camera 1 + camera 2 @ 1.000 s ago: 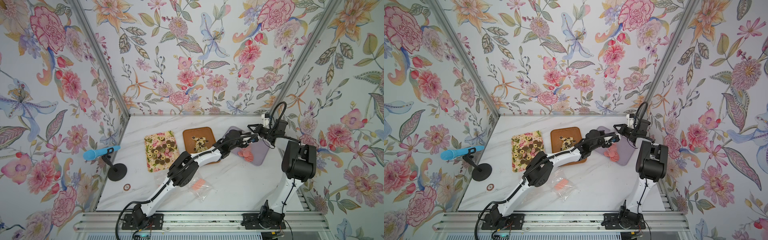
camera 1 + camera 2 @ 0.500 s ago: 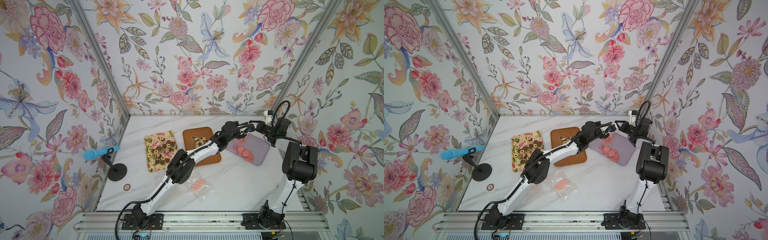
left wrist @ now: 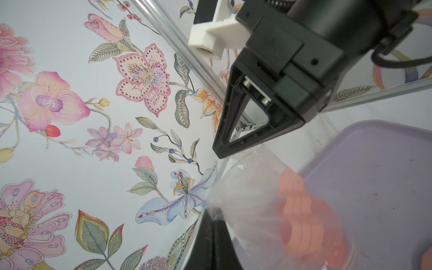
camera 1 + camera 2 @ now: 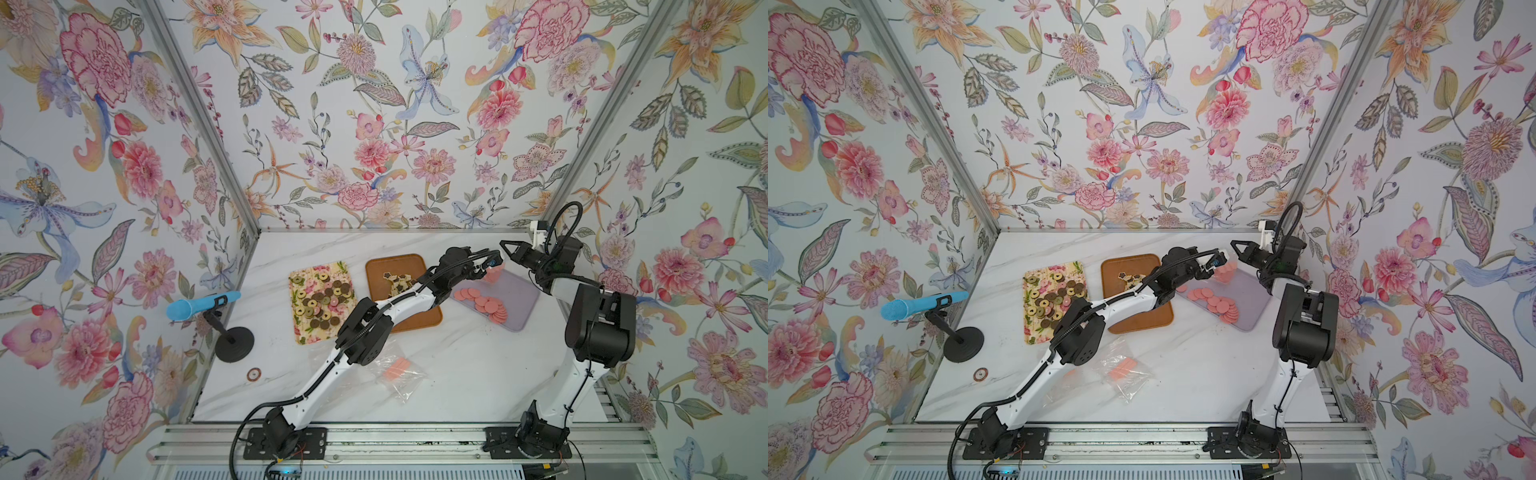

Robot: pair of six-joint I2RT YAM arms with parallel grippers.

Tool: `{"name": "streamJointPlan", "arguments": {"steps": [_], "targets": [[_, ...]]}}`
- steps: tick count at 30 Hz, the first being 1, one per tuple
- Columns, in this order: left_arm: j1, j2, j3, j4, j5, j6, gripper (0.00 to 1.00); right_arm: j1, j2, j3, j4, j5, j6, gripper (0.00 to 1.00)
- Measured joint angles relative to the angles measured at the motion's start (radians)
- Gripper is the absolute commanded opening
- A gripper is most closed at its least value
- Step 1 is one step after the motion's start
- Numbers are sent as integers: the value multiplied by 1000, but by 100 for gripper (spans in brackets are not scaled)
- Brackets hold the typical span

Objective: Pour cookies out of the ziploc bag
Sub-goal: 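Pour the cookies out of the ziploc bag onto the tray.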

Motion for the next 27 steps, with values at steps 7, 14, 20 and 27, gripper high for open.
{"name": "streamJointPlan", "arguments": {"steps": [7,14,20,27], "targets": [[-2,2,0,5,-3,-6,0,-14,-51,-5,3,-3,3,0],[-2,2,0,5,-9,-6,0,-14,-92,-27,6,-8,3,0],[-5,-18,-41,6,-11,-15,0,-14,-135,-48,-5,-13,3,0],[-21,-135,-230,27,-31,-41,0,-16,-209,-103,-12,-23,-2,0]]}}
